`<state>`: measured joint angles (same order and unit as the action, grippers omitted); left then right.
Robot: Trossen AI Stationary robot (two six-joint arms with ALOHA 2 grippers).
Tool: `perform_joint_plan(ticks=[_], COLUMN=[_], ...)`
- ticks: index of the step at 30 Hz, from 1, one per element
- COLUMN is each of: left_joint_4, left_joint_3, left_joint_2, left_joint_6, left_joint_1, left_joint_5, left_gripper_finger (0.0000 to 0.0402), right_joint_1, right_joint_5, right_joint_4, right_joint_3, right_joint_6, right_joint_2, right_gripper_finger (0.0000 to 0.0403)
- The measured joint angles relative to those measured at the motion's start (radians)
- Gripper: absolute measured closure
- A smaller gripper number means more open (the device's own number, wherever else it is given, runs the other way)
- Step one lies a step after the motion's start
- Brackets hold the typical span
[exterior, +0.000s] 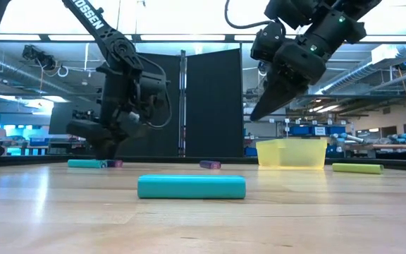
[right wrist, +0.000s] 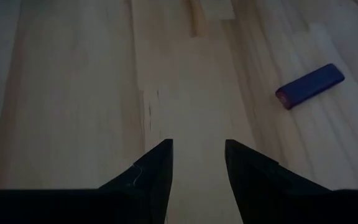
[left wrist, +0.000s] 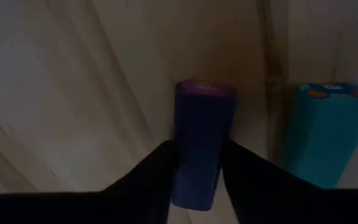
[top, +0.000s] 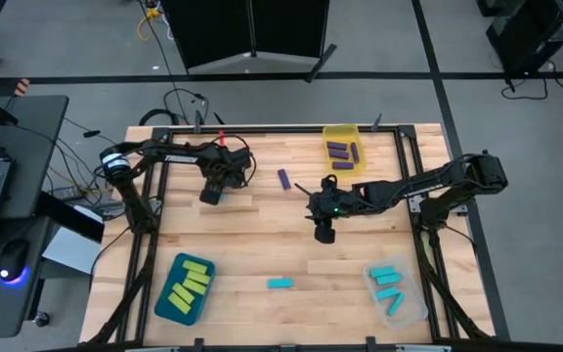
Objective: Sort blocks
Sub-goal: Put the violet block into the transparent yellow bin
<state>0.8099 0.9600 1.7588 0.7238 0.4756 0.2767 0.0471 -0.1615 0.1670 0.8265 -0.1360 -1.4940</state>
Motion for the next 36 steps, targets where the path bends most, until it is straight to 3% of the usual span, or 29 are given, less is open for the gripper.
perform_joint_plan(ticks=[3, 8, 14, 18, 23, 26, 36], left_joint_4=[0.012, -0.001, -0.132, -0.286, -0.475, -0.550, -0.685], left_joint_3=[0.010, 0.066, 0.105, 0.111, 0.110, 0.109, 0.109], left_joint_2=[-0.003, -0.025, -0.114, -0.145, -0.134, -0.127, -0.127], left_joint_6=[-0.003, -0.067, -0.189, -0.295, -0.358, -0.402, -0.541], left_joint_1=[-0.017, -0.046, -0.104, -0.184, -0.300, -0.344, -0.385], left_joint_5=[-0.009, -0.039, -0.062, -0.045, 0.101, 0.151, 0.164], left_gripper_finger=[0.0306, 0.0306, 0.0306, 0.0306, 0.0306, 0.0306, 0.0306], right_joint_1=[0.008, 0.030, 0.036, 0.037, -0.015, -0.046, -0.096], right_joint_5=[0.003, -0.024, -0.122, -0.185, -0.190, -0.189, -0.124], right_joint_4=[0.043, 0.086, 0.060, -0.089, -0.350, -0.399, -0.455], right_joint_3=[0.000, 0.000, 0.000, -0.033, -0.089, -0.090, -0.090], right_joint_6=[-0.010, -0.070, -0.388, -0.470, -0.502, -0.525, -0.568], right_joint_2=[0.014, 0.086, 0.112, 0.082, 0.056, 0.056, 0.056], right_gripper_finger=[0.0245, 0.0245, 0.0245, 0.0245, 0.0245, 0.0245, 0.0245])
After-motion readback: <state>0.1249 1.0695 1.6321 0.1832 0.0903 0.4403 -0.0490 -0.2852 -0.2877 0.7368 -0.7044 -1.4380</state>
